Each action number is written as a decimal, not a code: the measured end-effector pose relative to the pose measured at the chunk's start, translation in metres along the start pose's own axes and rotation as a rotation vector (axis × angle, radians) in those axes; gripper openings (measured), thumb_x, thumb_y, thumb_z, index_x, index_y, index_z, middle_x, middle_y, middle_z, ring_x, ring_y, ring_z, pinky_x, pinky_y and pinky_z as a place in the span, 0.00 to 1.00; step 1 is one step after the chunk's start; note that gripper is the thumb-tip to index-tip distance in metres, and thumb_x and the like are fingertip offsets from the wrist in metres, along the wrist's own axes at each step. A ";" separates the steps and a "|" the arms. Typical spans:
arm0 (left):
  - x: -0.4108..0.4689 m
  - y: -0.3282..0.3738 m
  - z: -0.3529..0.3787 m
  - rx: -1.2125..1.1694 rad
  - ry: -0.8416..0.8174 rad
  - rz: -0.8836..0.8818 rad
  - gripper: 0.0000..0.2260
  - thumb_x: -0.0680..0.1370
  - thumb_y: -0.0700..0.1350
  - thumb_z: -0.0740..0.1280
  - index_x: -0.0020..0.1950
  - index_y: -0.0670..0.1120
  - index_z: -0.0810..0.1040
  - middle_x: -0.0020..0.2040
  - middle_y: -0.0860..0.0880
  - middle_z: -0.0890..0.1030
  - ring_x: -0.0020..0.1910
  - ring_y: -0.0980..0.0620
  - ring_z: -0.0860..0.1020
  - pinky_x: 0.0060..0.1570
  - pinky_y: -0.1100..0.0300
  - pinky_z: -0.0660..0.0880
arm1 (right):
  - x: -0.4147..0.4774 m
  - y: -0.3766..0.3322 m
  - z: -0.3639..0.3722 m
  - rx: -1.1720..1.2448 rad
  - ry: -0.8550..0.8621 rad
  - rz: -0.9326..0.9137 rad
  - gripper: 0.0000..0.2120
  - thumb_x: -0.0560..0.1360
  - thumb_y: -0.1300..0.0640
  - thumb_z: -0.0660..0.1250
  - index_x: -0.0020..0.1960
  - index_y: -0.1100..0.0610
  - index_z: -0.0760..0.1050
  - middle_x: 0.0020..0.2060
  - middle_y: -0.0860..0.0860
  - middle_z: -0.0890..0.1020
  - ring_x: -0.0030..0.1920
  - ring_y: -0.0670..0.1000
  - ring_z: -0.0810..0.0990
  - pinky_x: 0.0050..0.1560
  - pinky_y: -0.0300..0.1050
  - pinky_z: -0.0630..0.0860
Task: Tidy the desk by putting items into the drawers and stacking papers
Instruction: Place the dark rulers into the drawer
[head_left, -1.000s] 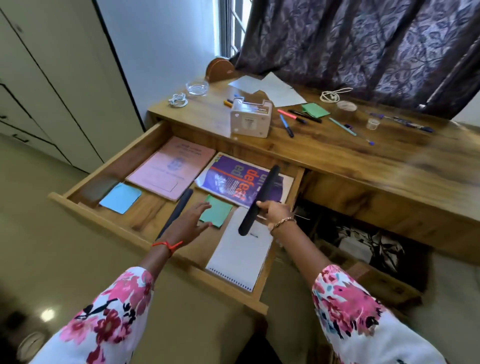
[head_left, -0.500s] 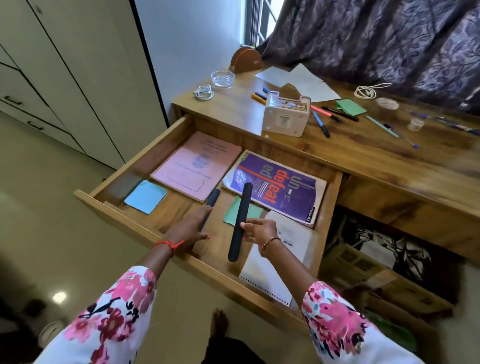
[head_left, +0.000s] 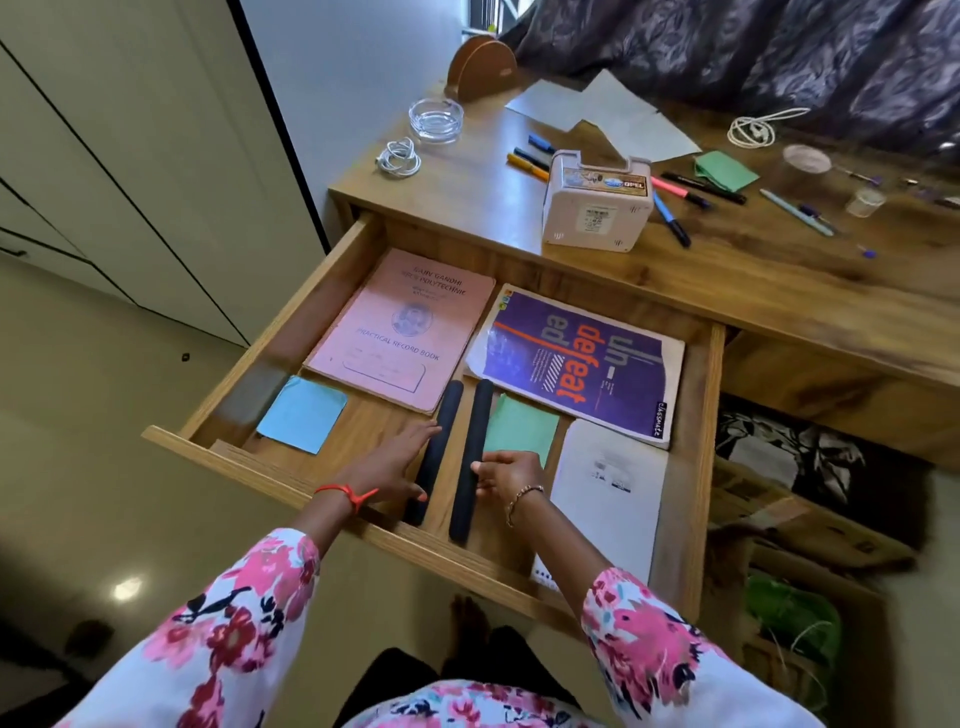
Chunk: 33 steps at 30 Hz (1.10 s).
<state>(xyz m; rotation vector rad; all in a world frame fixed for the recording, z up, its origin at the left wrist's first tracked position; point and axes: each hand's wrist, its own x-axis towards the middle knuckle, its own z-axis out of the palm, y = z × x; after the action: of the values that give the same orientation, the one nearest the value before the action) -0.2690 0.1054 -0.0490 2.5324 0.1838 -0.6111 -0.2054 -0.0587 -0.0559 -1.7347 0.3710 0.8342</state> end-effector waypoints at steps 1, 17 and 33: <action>0.001 -0.001 0.000 -0.006 -0.004 0.009 0.41 0.70 0.42 0.74 0.75 0.46 0.52 0.76 0.48 0.52 0.74 0.49 0.54 0.72 0.57 0.56 | -0.001 0.000 0.001 -0.002 0.006 -0.002 0.11 0.70 0.68 0.70 0.52 0.68 0.77 0.33 0.54 0.78 0.28 0.49 0.75 0.27 0.36 0.77; 0.013 -0.035 -0.012 0.064 -0.090 0.216 0.41 0.70 0.42 0.73 0.76 0.45 0.51 0.77 0.50 0.47 0.74 0.48 0.55 0.70 0.58 0.59 | 0.000 0.008 0.041 0.020 0.217 0.046 0.11 0.70 0.68 0.69 0.52 0.68 0.78 0.41 0.59 0.81 0.27 0.49 0.75 0.30 0.38 0.77; 0.015 -0.059 -0.018 0.122 -0.203 0.302 0.42 0.73 0.46 0.71 0.76 0.47 0.45 0.77 0.50 0.42 0.75 0.47 0.51 0.70 0.55 0.59 | 0.009 0.014 0.060 -0.205 0.441 -0.082 0.06 0.68 0.64 0.73 0.44 0.64 0.80 0.43 0.60 0.83 0.47 0.58 0.82 0.48 0.53 0.81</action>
<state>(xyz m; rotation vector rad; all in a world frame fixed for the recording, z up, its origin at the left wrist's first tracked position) -0.2633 0.1649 -0.0688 2.5222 -0.3114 -0.7679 -0.2286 -0.0059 -0.0802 -2.1132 0.5161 0.4351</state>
